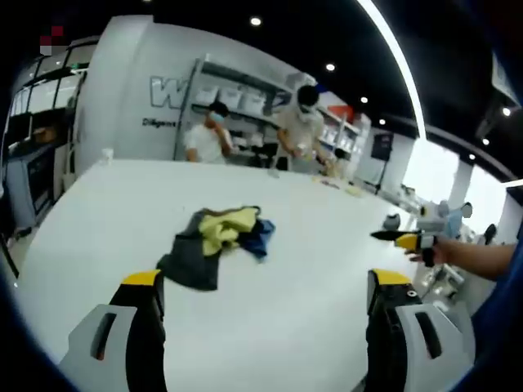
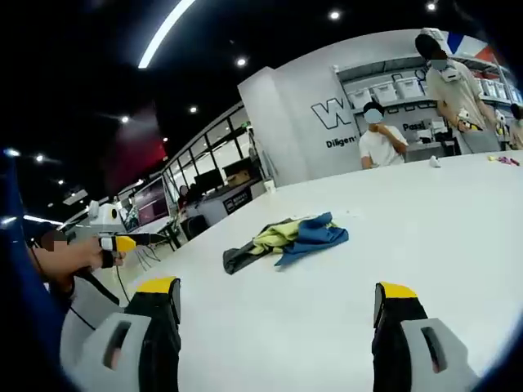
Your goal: Fold the garment on the visible template until the final outline fits inside the template.
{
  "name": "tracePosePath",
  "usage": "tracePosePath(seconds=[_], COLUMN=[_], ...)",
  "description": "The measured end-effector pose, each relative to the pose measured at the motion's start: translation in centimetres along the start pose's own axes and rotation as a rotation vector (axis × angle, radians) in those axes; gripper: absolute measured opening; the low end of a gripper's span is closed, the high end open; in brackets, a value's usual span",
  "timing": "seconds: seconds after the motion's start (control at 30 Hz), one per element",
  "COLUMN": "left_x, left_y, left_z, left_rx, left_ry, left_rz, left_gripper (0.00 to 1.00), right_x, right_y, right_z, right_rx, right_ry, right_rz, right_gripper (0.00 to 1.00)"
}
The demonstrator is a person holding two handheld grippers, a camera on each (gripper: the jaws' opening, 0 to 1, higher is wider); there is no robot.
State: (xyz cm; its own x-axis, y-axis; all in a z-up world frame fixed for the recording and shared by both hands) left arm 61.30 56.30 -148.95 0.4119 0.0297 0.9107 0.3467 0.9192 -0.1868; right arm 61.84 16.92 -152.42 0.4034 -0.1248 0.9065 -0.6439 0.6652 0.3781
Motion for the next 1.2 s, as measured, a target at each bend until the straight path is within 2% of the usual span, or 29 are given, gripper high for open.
tracePosePath(seconds=[0.2,0.37,0.57,0.7,0.97,1.07,1.2], left_x=[0.2,1.0,1.1,1.2,1.3,1.4,1.6], left_y=[0.2,0.2,0.1,0.0,-0.7,-1.6,-2.1], left_z=[0.0,0.2,0.4,0.6,0.2,-0.1,-0.1], left_rx=[0.009,0.025,0.049,0.079,0.108,0.116,0.118], left_ry=[0.002,-0.029,-0.032,-0.049,-0.051,-0.048,-0.052], left_rz=[-0.001,0.023,0.008,0.030,0.040,0.036,0.040], left_gripper=[0.98,0.98,0.98,0.98,0.98,0.98,0.98], right_x=[0.2,0.1,0.2,0.1,0.6,0.6,0.5], right_y=[0.1,0.0,0.1,0.1,-1.0,-1.3,-2.1], right_z=[-0.4,-0.7,-1.2,-1.4,-1.0,-0.7,-0.4], right_rx=[0.007,0.015,0.038,0.060,0.079,0.086,0.076], right_ry=[-0.007,0.018,0.030,0.051,0.047,0.046,0.047], right_rz=[-0.004,0.001,0.004,0.016,0.019,0.021,0.020], right_gripper=[0.99,0.99,0.99,0.99,0.98,0.98,0.98])
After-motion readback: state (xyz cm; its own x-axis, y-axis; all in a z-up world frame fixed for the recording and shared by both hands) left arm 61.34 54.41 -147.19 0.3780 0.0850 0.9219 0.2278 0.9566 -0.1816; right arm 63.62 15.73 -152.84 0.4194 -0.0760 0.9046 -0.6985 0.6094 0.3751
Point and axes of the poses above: the point that each gripper's makers call its tool centre point, and the gripper's own axes: z roughly backward along the fingers, y roughly to its left, x roughly out of its top, the point moved 8 cm from there along z, roughly backward along the fingers, and after that the axes turned 11 degrees about x, right-handed, at the moved point
